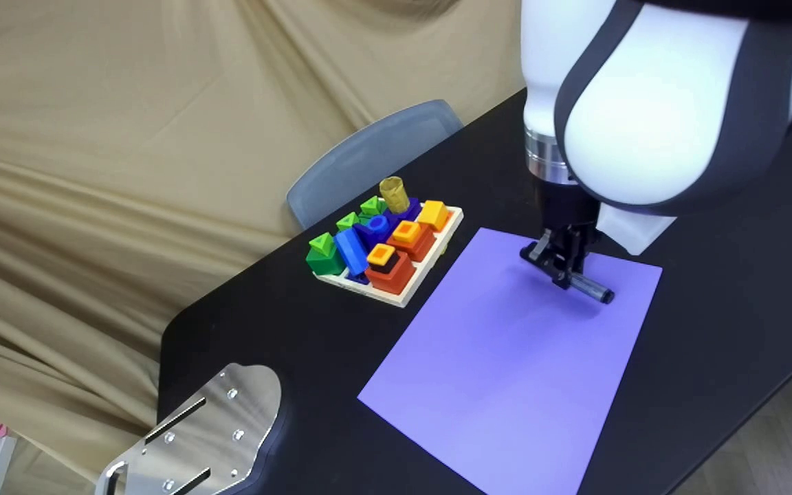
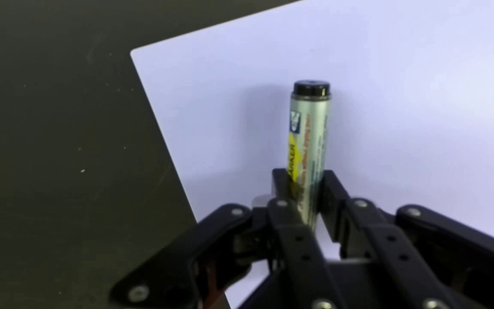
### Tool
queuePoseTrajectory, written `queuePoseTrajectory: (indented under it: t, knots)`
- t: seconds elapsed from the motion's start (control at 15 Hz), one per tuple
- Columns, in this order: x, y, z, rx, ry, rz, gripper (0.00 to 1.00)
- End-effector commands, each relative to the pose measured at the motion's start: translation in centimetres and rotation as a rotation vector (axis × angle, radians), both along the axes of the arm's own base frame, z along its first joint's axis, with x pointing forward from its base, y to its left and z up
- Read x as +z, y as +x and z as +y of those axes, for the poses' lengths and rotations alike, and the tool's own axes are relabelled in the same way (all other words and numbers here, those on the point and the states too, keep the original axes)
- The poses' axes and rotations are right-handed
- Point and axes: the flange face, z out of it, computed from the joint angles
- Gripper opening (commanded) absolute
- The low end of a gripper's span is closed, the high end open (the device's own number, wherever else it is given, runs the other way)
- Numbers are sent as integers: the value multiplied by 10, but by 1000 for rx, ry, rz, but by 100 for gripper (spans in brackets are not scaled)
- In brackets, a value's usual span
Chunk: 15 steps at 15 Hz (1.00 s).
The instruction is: Put the black marker on the purple placemat
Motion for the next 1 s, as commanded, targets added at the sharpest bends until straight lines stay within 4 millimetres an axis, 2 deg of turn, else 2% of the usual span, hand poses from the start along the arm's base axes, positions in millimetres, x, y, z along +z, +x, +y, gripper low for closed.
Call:
queuePoseTrajectory:
  t: [0.0, 0.13, 0.27, 0.6, 0.93]
  knots:
    - [-6, 9, -1, -2, 2, 18, 46]
    - [-6, 10, -1, -10, 2, 26, 53]
    - [-3, 10, -1, -25, 2, 32, 68]
    - [23, 8, -8, -82, -29, 28, 99]
    - [66, 6, -18, -123, -66, -9, 100]
